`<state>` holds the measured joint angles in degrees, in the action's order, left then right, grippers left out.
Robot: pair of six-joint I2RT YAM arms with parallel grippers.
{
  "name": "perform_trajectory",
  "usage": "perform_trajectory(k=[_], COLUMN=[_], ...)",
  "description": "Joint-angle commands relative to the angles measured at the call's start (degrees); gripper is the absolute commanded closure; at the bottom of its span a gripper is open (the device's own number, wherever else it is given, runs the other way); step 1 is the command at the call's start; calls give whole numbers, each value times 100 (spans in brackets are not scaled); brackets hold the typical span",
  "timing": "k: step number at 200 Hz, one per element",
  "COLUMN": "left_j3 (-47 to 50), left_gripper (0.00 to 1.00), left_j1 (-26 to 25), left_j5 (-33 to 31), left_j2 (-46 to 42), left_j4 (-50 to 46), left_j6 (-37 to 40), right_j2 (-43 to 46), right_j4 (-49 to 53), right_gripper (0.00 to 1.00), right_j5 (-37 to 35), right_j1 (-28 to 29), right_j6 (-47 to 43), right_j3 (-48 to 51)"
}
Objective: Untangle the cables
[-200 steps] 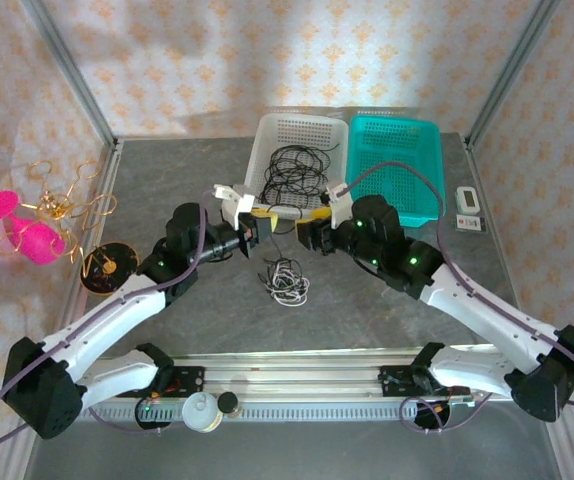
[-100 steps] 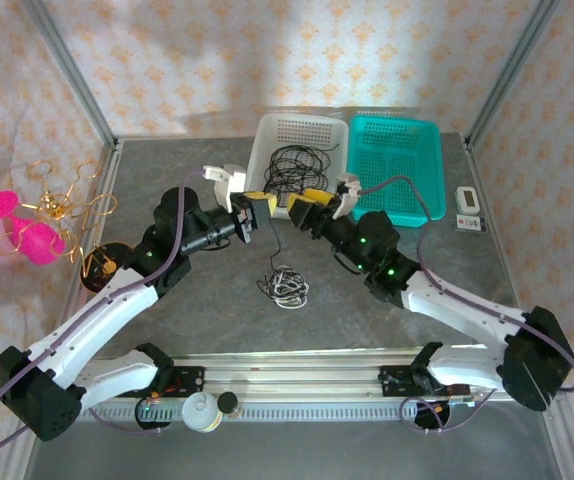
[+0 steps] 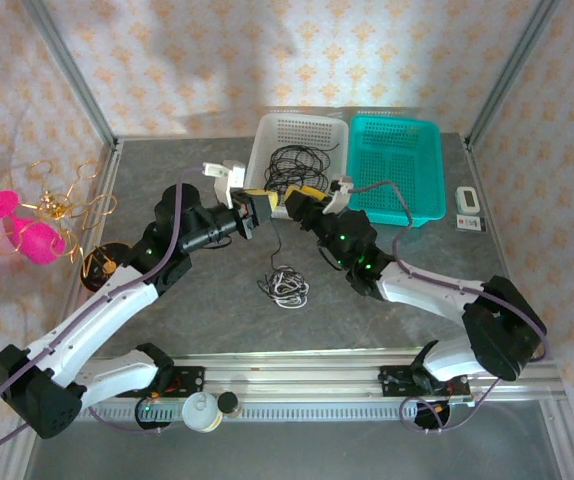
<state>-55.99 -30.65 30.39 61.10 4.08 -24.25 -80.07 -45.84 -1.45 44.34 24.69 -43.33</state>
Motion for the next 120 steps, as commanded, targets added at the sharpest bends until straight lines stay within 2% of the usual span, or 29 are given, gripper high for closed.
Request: perform_trajectory(k=[1, 14, 23, 38, 63, 78, 94, 120], left_j3=[-199, -202, -218, -324, -664, -851, -949, -861], left_gripper=[100, 100, 100, 100, 100, 100, 100, 100], left_j1=[-28, -28, -30, -28, -29, -33, -28, -31], left_j5=[-65, -42, -43, -127, -380, -502, -662, -702], left_j2=[-46, -53, -67, -108, -116, -81, -63, -81], left_j4=[121, 102, 24, -272, -1114, -1619, -2013, -2227], left_j6=[-124, -123, -83, 52, 361, 552, 689, 807], right_j2=[-85, -88, -62, 26, 154, 201, 251, 484], right_j4=[-274, -184, -170, -26, 91, 204, 683, 1111], right_gripper=[55, 60, 68, 81, 91, 92, 92, 89], right_j5=[-337, -527, -648, -963, -1455, -1277, -1043, -17], right_j1=[31, 31, 31, 31, -102, -370, -743, -1315], right_j6=[-295, -538, -878, -1926, -4156, -5591, -6716, -8280], right_j3=[-251, -304, -307, -312, -270, -281, -476, -579])
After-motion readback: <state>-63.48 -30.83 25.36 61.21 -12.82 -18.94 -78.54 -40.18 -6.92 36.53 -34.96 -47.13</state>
